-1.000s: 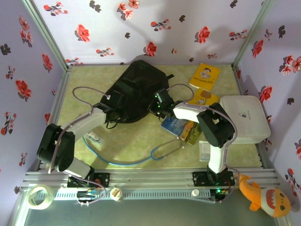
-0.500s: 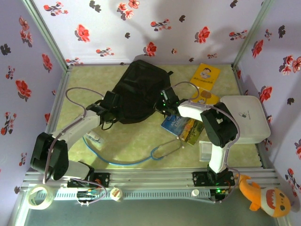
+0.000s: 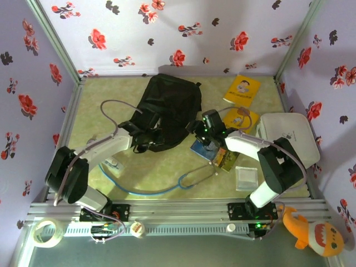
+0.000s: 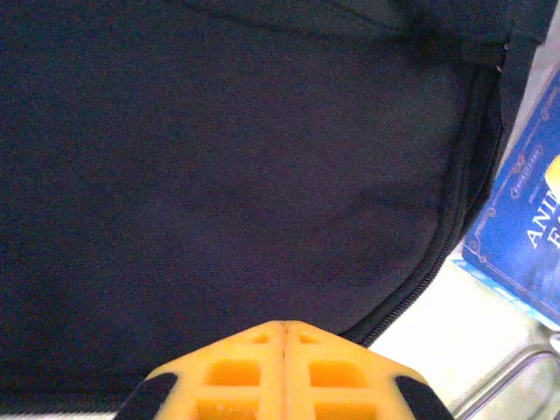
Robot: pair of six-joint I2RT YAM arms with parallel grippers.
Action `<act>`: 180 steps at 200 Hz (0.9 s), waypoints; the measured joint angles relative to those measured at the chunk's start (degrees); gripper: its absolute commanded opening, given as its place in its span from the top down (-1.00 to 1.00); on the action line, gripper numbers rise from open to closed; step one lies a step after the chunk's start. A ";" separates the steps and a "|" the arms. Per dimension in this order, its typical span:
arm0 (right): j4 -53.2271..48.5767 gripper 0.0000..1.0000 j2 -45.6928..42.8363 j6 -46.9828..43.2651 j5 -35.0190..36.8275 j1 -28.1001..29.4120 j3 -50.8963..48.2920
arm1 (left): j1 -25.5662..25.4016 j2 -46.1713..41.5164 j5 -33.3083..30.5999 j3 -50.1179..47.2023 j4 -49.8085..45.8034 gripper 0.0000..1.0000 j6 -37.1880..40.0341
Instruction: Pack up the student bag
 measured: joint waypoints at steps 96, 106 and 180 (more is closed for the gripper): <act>7.61 0.01 4.15 8.46 -2.91 2.21 -2.84 | -2.62 4.39 3.58 2.75 0.66 1.00 0.44; 8.02 0.07 5.18 8.41 -2.89 2.21 -2.21 | -2.71 4.39 3.74 2.75 0.66 1.00 0.61; 3.54 0.51 11.78 0.55 -2.64 1.88 6.82 | -5.73 4.02 3.98 0.28 3.58 1.00 0.15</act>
